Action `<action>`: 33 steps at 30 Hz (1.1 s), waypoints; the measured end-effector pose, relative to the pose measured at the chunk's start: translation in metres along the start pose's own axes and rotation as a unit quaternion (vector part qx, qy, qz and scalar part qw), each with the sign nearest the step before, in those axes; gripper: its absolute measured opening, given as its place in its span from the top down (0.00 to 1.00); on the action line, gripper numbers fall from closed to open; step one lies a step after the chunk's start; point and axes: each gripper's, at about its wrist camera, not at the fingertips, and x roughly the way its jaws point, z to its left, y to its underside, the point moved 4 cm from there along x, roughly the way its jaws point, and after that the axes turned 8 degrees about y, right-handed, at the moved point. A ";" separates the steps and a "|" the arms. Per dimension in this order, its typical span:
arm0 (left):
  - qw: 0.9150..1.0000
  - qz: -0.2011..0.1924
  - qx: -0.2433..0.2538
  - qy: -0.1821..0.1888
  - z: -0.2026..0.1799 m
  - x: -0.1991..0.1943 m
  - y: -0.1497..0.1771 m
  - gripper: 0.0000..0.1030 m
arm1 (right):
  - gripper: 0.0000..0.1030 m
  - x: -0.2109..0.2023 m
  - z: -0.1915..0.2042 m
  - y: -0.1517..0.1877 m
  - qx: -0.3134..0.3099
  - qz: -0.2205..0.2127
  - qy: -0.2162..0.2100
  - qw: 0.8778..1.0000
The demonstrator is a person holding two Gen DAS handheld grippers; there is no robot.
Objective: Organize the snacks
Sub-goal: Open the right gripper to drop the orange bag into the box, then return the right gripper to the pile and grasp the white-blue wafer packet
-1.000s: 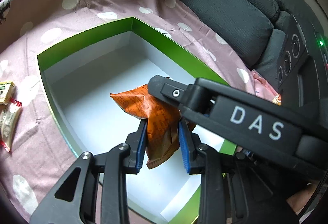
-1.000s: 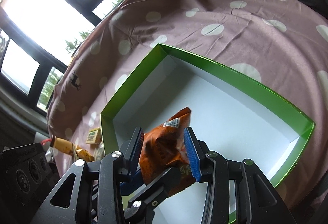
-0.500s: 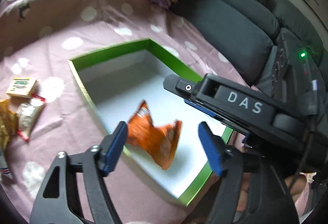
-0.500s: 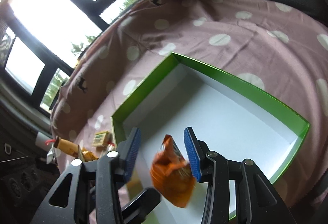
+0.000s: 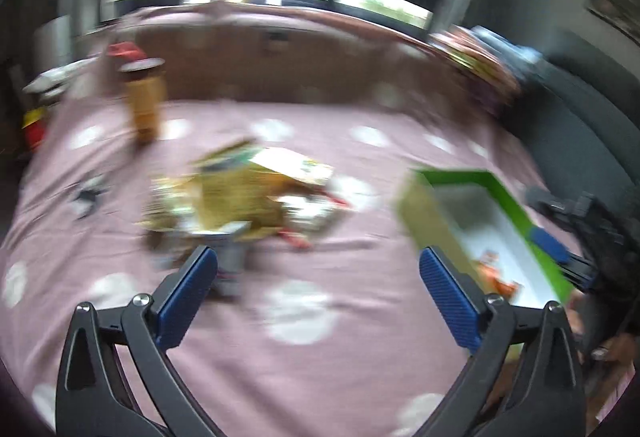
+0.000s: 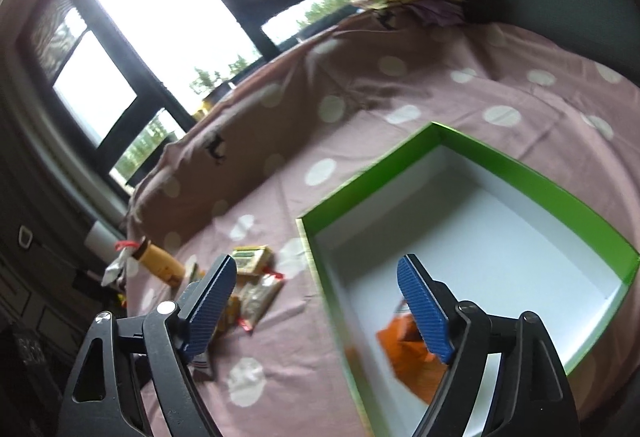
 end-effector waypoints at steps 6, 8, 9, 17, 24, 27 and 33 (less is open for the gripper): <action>0.995 -0.021 -0.079 -0.062 0.068 -0.015 0.005 0.01 | 0.15 0.010 0.035 0.017 -0.046 0.018 -0.007 0.999; 0.993 -0.018 -0.086 -0.081 0.085 -0.015 0.006 0.01 | 0.15 0.016 0.048 0.024 -0.059 0.027 -0.017 0.998; 0.991 -0.015 -0.095 -0.096 0.093 -0.014 0.007 0.01 | 0.15 0.019 0.054 0.027 -0.064 0.032 -0.022 0.997; 0.981 0.009 -0.151 -0.117 0.136 -0.009 0.017 0.01 | 0.15 0.037 0.093 0.053 -0.102 0.070 -0.028 0.992; 0.977 0.037 -0.199 -0.060 0.148 0.011 0.025 0.02 | 0.15 0.072 0.123 0.083 -0.107 0.149 -0.070 0.980; 0.973 0.045 -0.221 -0.041 0.153 0.022 0.026 0.03 | 0.15 0.086 0.137 0.092 -0.111 0.182 -0.082 0.974; 0.975 0.039 -0.216 -0.025 0.158 0.041 0.013 0.05 | 0.15 0.119 0.162 0.105 -0.140 0.235 -0.059 0.960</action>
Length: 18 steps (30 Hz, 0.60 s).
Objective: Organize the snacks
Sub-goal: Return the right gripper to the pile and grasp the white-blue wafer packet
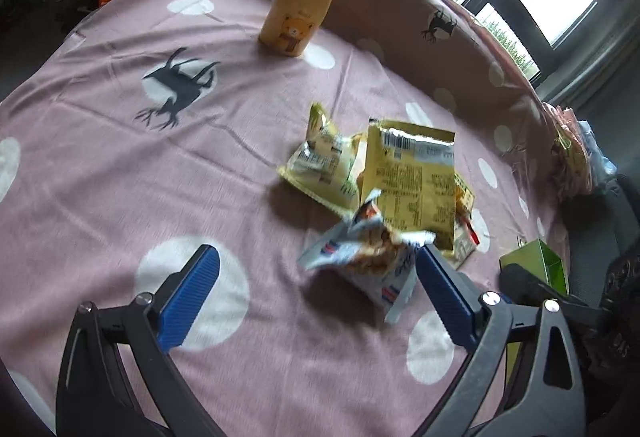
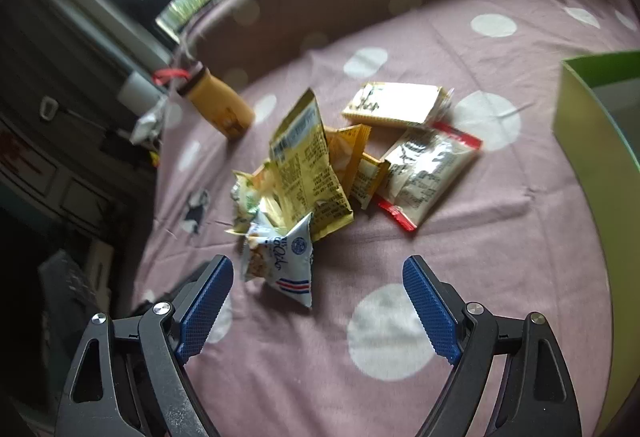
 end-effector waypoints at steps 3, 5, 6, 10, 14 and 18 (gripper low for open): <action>1.000 0.019 -0.004 0.005 0.003 0.011 0.000 0.08 | 0.18 0.015 0.010 -0.011 0.002 0.016 -0.022 1.000; 1.000 0.029 -0.005 0.008 0.004 0.017 0.002 0.10 | 0.24 0.026 0.012 -0.014 0.009 0.029 -0.041 0.999; 1.000 0.029 -0.004 0.009 0.004 0.018 0.002 0.11 | 0.25 0.033 0.014 -0.014 0.007 0.031 -0.043 0.999; 0.999 0.040 -0.001 0.018 0.006 0.025 0.004 0.14 | 0.40 0.049 0.018 -0.007 -0.004 0.047 -0.055 0.997; 0.999 0.038 0.002 0.024 0.006 0.027 0.003 0.18 | 0.46 0.055 0.021 -0.008 0.001 0.046 -0.072 0.996; 0.998 0.043 -0.005 0.051 0.007 0.031 0.003 0.31 | 0.47 0.061 0.019 -0.009 0.011 0.052 -0.079 0.995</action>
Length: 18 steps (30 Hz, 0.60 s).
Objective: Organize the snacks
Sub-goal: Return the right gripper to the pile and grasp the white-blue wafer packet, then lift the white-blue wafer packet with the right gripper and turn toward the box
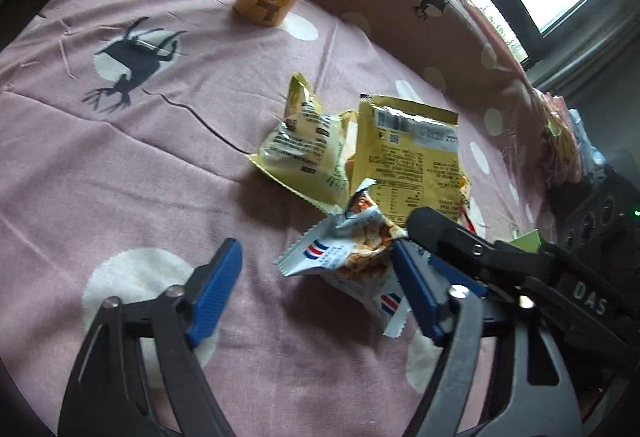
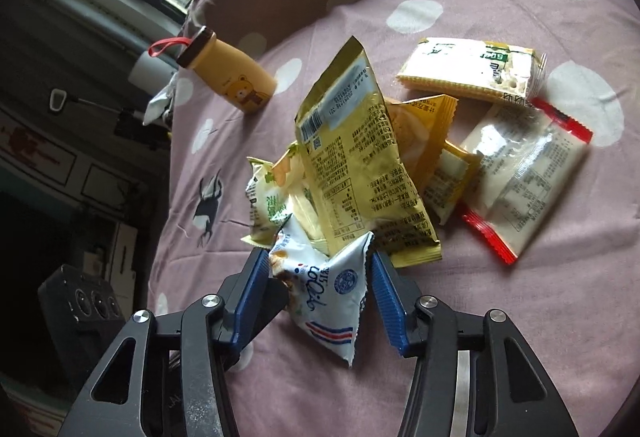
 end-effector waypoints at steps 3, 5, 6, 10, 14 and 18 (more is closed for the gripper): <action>1.000 0.007 0.001 0.026 -0.002 0.004 0.000 0.45 | 0.51 0.004 -0.004 0.000 0.015 0.009 -0.015 1.000; 1.000 0.010 0.010 0.028 -0.005 0.004 0.002 0.46 | 0.52 0.007 -0.007 0.000 0.022 0.014 -0.021 0.999; 1.000 0.009 0.021 0.021 -0.008 0.004 0.003 0.46 | 0.52 0.009 -0.007 0.000 0.023 0.016 -0.022 0.999; 0.999 0.004 0.053 0.006 -0.016 0.001 0.005 0.53 | 0.54 0.009 -0.005 0.003 0.020 0.011 -0.026 0.999; 0.998 0.005 0.060 0.001 -0.020 -0.002 0.006 0.54 | 0.55 0.002 -0.010 0.007 0.029 0.010 -0.034 0.999; 0.998 -0.005 0.067 0.012 -0.031 -0.008 0.005 0.54 | 0.55 -0.016 -0.010 0.008 0.025 -0.009 -0.038 0.999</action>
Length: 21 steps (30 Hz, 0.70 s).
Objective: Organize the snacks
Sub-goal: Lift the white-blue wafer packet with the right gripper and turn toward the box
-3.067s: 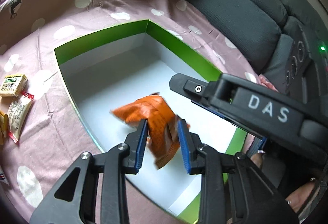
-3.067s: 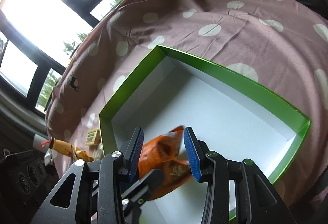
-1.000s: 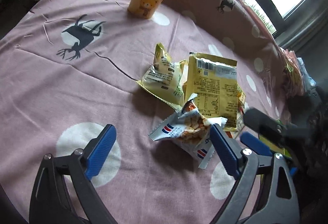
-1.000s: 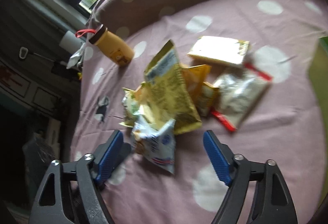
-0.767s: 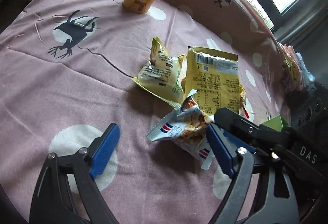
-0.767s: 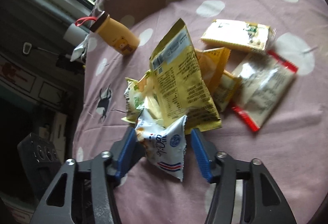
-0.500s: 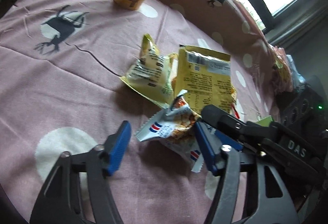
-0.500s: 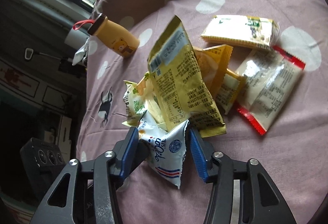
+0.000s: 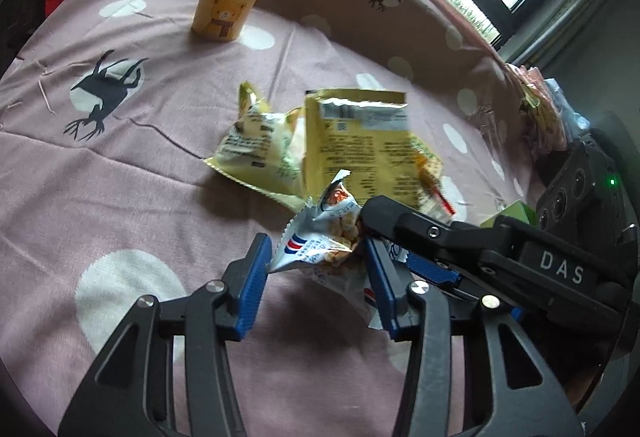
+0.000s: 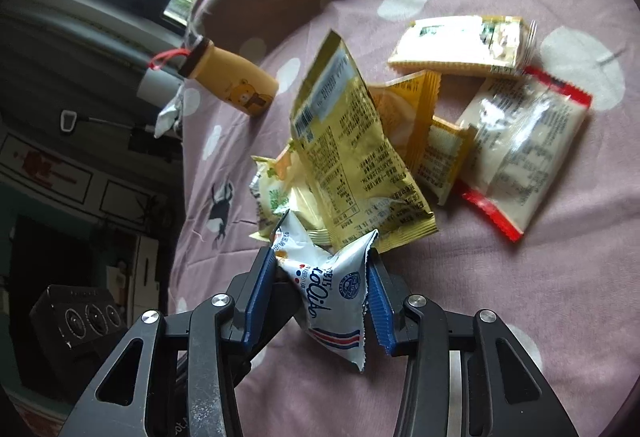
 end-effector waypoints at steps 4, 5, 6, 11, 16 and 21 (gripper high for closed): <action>1.000 -0.011 0.011 0.009 -0.013 -0.007 0.002 0.53 | 0.55 -0.018 0.002 0.002 -0.002 -0.021 0.000 1.000; 1.000 -0.013 0.013 0.010 -0.015 -0.009 0.003 0.53 | 0.55 -0.021 0.002 0.003 0.001 -0.025 0.000 1.000; 1.000 -0.014 0.015 0.011 -0.018 -0.010 0.003 0.54 | 0.55 -0.026 0.003 0.005 0.001 -0.031 0.002 1.000; 0.999 -0.024 0.020 0.018 -0.027 -0.019 0.005 0.54 | 0.55 -0.040 0.008 0.008 -0.003 -0.047 0.001 0.999; 0.999 -0.038 0.026 0.023 -0.037 -0.029 0.007 0.54 | 0.55 -0.053 0.014 0.010 -0.011 -0.062 -0.005 0.998; 0.998 -0.049 0.034 0.028 -0.045 -0.036 0.008 0.54 | 0.55 -0.064 0.017 0.012 -0.018 -0.076 -0.006 0.997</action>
